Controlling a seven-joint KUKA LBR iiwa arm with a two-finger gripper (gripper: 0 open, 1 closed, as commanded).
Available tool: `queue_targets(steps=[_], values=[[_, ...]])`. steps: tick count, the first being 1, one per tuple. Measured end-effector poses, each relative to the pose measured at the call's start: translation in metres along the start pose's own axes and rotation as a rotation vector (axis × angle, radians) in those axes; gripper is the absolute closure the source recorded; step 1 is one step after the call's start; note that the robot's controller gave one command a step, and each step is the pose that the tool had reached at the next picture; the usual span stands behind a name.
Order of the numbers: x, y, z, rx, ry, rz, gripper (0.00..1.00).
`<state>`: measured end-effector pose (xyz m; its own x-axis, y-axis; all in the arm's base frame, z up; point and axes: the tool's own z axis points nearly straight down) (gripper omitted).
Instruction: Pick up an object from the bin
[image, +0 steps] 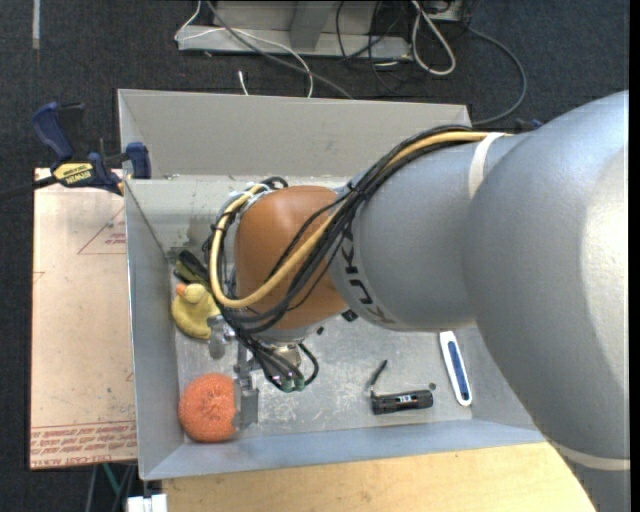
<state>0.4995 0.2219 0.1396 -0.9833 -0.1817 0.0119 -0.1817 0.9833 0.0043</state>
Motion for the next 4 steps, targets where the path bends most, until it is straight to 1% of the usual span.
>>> queue_targets(steps=[1, 2, 3, 4], values=[[-0.004, -0.077, 0.014, 0.002, 0.000, -0.001, 0.00], [0.004, 0.010, 0.038, -0.003, -0.004, -0.026, 0.00], [0.013, -0.007, 0.069, 0.002, -0.004, -0.142, 1.00], [0.013, -0.007, 0.069, 0.002, -0.004, -0.142, 1.00]])
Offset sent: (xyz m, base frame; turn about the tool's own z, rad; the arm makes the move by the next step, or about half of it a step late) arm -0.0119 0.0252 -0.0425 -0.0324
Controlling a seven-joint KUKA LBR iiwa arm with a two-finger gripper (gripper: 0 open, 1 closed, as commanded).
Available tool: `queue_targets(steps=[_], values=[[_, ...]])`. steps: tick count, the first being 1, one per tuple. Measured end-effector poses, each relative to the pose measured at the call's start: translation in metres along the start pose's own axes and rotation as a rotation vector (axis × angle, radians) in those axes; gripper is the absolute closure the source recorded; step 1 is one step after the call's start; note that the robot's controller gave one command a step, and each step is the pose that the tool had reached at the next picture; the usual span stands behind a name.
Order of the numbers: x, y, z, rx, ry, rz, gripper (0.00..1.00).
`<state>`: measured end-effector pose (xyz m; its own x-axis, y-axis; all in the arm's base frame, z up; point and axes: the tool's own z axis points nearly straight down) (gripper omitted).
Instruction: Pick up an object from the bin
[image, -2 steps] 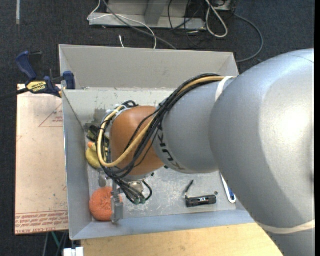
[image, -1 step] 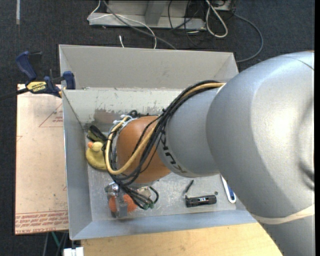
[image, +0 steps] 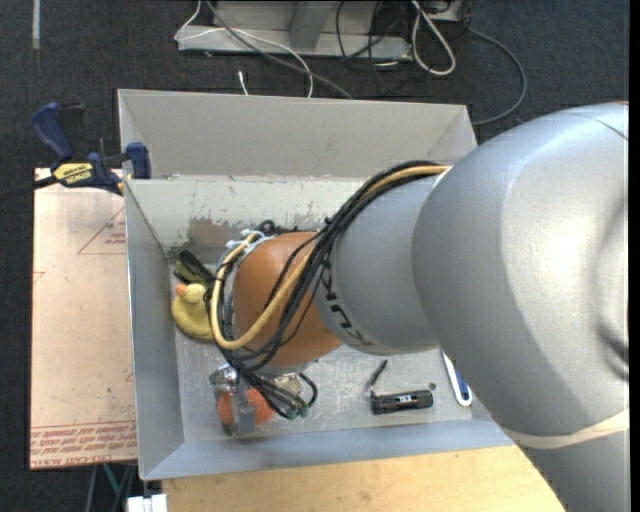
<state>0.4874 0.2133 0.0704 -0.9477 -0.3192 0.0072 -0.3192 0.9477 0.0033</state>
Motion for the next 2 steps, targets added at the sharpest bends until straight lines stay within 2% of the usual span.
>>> queue_targets(steps=[1, 2], values=[[-0.002, -0.046, -0.049, 0.000, -0.003, -0.239, 1.00], [-0.007, -0.016, -0.139, -0.002, 0.002, -0.071, 1.00]])
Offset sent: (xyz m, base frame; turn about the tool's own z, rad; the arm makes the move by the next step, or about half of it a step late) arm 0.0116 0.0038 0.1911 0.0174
